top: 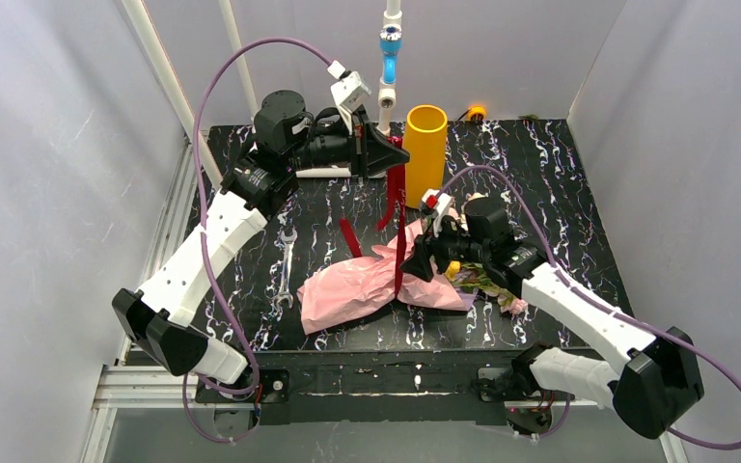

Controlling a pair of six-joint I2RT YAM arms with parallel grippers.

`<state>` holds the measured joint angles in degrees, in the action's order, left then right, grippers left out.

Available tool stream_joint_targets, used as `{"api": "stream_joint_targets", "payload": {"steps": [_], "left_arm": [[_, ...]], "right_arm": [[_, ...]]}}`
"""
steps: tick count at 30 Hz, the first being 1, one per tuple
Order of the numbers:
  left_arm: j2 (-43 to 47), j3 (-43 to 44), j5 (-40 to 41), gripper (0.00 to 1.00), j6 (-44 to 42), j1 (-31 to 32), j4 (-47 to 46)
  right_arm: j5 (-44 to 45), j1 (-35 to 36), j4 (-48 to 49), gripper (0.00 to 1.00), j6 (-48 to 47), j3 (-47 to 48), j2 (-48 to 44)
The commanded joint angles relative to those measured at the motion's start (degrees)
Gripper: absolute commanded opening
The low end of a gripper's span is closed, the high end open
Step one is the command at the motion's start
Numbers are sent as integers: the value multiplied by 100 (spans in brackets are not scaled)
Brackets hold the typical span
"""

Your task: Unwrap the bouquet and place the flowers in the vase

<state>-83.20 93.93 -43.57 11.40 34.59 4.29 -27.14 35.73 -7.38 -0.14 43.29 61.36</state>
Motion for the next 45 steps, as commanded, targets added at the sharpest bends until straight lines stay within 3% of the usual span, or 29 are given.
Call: {"api": "stream_joint_targets", "payload": {"steps": [1, 6, 9, 12, 16, 21, 26, 33, 41, 43, 45], "left_arm": [[5, 248, -63, 0, 168, -207, -142], [-6, 294, -47, 0, 244, -397, -208], [6, 290, -61, 0, 266, -459, -247], [49, 203, -81, 0, 295, -530, -315], [98, 101, 19, 0, 396, -707, -323], [186, -269, 542, 0, -207, -890, 298], [595, -1359, 245, 0, -1079, -945, 367], [1043, -2397, -300, 0, -1313, -954, -41], [1209, -2689, -1241, 22, -1750, -785, -241], [1205, -2685, -1292, 34, -1932, -666, -244], [1176, -2694, -1240, 53, -2091, -497, -251]], "right_arm": [[-124, 171, 764, 66, 328, -56, 195], [-26, 272, 1000, 42, 349, -132, 386], [51, 384, 1232, 41, 631, -75, 571], [210, 603, 1455, 30, 819, -19, 702], [266, 655, 1207, 1, 716, 199, 723], [530, 655, 658, 1, 496, 796, 527], [743, 558, 41, 1, 100, 1891, 535], [832, 435, -207, 1, -174, 3194, 694], [982, 431, -403, 1, -477, 4385, 1039], [997, 435, -403, 1, -497, 4672, 1127], [969, 435, -413, 1, -506, 4929, 1217]]}}
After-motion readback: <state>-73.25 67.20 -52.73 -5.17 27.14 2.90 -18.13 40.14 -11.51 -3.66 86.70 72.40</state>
